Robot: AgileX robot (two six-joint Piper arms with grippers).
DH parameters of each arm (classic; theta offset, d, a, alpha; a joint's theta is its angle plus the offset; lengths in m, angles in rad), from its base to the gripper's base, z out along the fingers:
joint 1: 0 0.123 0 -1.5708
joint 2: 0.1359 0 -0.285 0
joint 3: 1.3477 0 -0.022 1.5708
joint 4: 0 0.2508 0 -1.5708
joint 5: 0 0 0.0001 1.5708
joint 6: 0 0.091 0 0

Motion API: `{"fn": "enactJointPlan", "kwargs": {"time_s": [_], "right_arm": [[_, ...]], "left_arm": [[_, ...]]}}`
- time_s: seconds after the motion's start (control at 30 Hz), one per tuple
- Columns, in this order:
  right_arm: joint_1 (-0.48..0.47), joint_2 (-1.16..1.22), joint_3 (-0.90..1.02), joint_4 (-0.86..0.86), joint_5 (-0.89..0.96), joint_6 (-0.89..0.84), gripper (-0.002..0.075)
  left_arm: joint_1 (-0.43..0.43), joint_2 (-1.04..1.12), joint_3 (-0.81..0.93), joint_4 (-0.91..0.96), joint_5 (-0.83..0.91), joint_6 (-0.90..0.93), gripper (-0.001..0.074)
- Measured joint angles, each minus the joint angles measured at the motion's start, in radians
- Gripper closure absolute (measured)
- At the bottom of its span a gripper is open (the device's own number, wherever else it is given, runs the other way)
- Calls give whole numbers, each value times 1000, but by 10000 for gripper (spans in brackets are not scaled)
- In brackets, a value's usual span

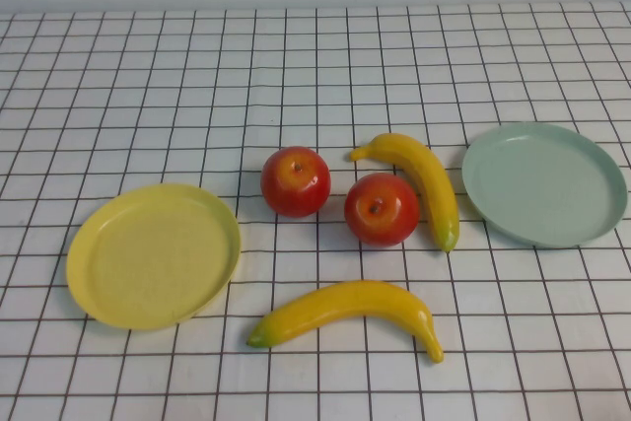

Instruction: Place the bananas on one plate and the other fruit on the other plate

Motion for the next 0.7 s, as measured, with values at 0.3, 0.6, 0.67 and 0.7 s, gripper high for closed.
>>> {"fn": "enactJointPlan", "kwargs": {"time_s": [0.3,0.6,0.67,0.7], "right_arm": [[0,0,0,0,0,0,741],[0,0,0,0,0,0,741],[0,0,0,0,0,0,741],[0,0,0,0,0,0,741]], "left_arm": [[0,0,0,0,0,0,737],[0,0,0,0,0,0,737],[0,0,0,0,0,0,737],[0,0,0,9,0,0,737]]}}
